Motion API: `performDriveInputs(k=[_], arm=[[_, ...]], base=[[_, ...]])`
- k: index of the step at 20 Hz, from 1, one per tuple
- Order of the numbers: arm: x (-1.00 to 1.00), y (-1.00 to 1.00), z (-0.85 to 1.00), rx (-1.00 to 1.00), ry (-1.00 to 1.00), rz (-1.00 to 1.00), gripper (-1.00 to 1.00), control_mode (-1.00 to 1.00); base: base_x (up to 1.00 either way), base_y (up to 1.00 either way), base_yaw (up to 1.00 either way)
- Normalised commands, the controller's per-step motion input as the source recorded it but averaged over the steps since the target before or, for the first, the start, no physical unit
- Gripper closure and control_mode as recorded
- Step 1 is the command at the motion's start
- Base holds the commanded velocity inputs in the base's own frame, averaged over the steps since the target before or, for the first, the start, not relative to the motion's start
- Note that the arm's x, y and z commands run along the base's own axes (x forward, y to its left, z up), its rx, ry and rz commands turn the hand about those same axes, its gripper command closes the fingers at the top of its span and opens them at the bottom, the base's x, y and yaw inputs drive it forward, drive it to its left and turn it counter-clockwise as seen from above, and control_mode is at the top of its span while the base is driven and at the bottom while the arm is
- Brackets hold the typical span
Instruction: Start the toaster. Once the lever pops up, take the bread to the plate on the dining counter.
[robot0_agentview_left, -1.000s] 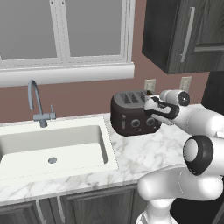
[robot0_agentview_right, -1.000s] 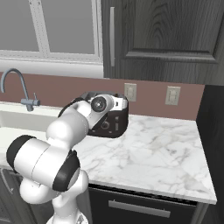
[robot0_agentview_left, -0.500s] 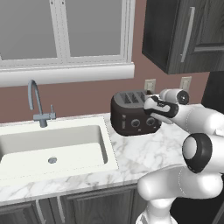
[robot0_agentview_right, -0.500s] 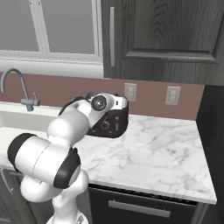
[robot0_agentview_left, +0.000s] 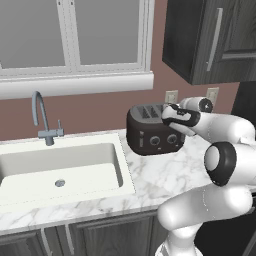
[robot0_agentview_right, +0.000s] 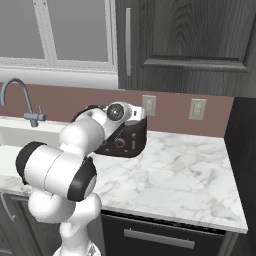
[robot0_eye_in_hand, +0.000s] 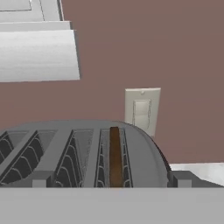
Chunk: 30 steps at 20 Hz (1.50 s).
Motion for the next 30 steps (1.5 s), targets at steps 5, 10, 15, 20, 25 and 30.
performDriveInputs(k=[5, 10, 15, 20, 25, 30], arm=[[0.11, -0.08, -0.01, 0.05, 0.07, 0.0, -1.0, -1.0], [0.0, -0.1, -0.04, 0.04, 0.13, 0.0, -1.0, -1.0], [0.0, 0.0, -0.03, 0.0, 0.12, 0.0, -1.0, -1.0], [0.0, 0.0, 0.0, 0.0, 0.03, 0.0, -1.0, -1.0], [0.0, 0.01, 0.0, 0.0, 0.0, 0.0, -1.0, -1.0], [0.02, 0.04, 0.0, 0.0, 0.0, 0.0, -1.0, -1.0]], base=[[0.0, 0.0, 0.0], [0.0, 0.0, 0.0], [0.0, 0.0, 0.0], [0.0, 0.0, 0.0], [0.0, 0.0, 0.0], [0.0, 0.0, 0.0]])
